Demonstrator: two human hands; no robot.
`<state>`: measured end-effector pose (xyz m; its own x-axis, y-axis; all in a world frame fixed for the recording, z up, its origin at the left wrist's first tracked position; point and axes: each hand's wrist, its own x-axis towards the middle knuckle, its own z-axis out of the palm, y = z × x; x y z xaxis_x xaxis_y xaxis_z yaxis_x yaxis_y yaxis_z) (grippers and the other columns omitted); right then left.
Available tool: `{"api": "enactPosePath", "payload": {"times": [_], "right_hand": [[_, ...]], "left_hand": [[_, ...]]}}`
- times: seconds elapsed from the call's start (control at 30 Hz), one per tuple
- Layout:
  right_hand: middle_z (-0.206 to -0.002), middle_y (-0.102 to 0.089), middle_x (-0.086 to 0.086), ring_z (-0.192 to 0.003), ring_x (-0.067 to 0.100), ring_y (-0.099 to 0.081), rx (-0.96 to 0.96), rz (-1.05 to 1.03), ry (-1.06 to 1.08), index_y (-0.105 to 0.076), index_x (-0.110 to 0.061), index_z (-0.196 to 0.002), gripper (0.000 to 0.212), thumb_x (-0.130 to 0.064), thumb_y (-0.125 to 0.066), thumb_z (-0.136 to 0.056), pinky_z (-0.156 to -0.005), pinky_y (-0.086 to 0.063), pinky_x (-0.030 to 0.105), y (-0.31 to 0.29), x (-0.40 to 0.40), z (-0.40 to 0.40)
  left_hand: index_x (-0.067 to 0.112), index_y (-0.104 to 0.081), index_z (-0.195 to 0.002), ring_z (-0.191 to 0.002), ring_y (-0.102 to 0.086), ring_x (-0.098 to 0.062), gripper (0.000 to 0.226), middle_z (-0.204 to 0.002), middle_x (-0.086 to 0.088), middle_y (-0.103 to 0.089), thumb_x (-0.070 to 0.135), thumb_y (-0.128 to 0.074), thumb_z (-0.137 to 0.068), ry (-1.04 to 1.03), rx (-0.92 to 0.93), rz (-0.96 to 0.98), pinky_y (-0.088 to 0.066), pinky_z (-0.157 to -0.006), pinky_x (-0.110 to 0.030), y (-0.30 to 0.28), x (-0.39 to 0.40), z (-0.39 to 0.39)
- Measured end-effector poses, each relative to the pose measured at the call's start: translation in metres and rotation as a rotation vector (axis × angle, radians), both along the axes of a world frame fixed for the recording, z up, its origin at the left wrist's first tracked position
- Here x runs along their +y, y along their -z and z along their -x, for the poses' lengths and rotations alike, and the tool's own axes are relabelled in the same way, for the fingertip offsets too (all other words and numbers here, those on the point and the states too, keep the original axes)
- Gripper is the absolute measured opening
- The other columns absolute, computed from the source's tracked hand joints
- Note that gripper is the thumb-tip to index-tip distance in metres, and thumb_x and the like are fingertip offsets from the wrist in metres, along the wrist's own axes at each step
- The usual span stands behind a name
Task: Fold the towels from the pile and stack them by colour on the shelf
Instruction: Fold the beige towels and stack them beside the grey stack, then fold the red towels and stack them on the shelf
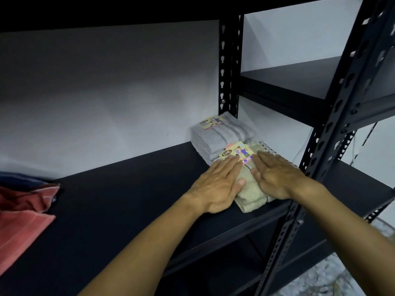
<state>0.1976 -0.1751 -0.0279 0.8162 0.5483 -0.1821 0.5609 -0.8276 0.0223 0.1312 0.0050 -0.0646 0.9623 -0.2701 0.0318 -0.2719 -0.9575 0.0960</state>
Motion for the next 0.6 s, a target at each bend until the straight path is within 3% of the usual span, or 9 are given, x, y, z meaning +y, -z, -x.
{"api": "enactPosePath", "payload": {"times": [0.33, 0.4, 0.5, 0.6], "right_hand": [[-0.163, 0.007, 0.006, -0.149, 0.018, 0.006, 0.040, 0.008, -0.009, 0.002, -0.014, -0.155, 0.058, -0.040, -0.010, -0.105, -0.118, 0.004, 0.032, -0.005, 0.002, -0.005], [-0.161, -0.012, 0.008, -0.148, 0.023, -0.010, 0.010, -0.045, -0.003, -0.014, -0.011, -0.154, 0.055, -0.038, -0.015, -0.105, -0.119, -0.007, 0.034, -0.010, 0.002, -0.004], [-0.141, -0.047, 0.011, -0.129, 0.030, -0.043, -0.157, -0.232, -0.027, -0.049, -0.011, -0.135, 0.047, -0.036, -0.027, -0.102, -0.109, -0.034, 0.041, -0.012, 0.005, -0.001], [-0.124, -0.060, 0.014, -0.114, 0.033, -0.054, -0.344, -0.488, -0.157, -0.062, -0.006, -0.121, 0.036, -0.025, -0.043, -0.098, -0.097, -0.046, 0.044, -0.007, 0.028, 0.013]], "left_hand": [[0.017, 0.003, -0.158, -0.149, 0.015, -0.007, 0.064, -0.165, 0.003, 0.010, 0.050, -0.008, -0.105, -0.033, 0.034, -0.004, 0.010, -0.122, -0.031, -0.007, -0.003, -0.002], [0.019, -0.002, -0.158, -0.150, 0.013, -0.009, 0.063, -0.166, 0.002, 0.007, 0.050, -0.011, -0.105, -0.030, 0.011, -0.001, 0.008, -0.123, -0.032, -0.015, -0.002, 0.002], [0.017, -0.023, -0.155, -0.151, -0.003, -0.015, 0.058, -0.165, -0.002, -0.008, 0.046, -0.025, -0.106, -0.066, -0.139, 0.096, -0.001, -0.123, -0.031, -0.023, 0.004, 0.023], [0.014, -0.046, -0.143, -0.145, -0.024, -0.015, 0.046, -0.159, -0.001, -0.028, 0.037, -0.041, -0.104, -0.174, -0.320, 0.192, -0.021, -0.115, -0.027, -0.021, 0.018, 0.059]]}}
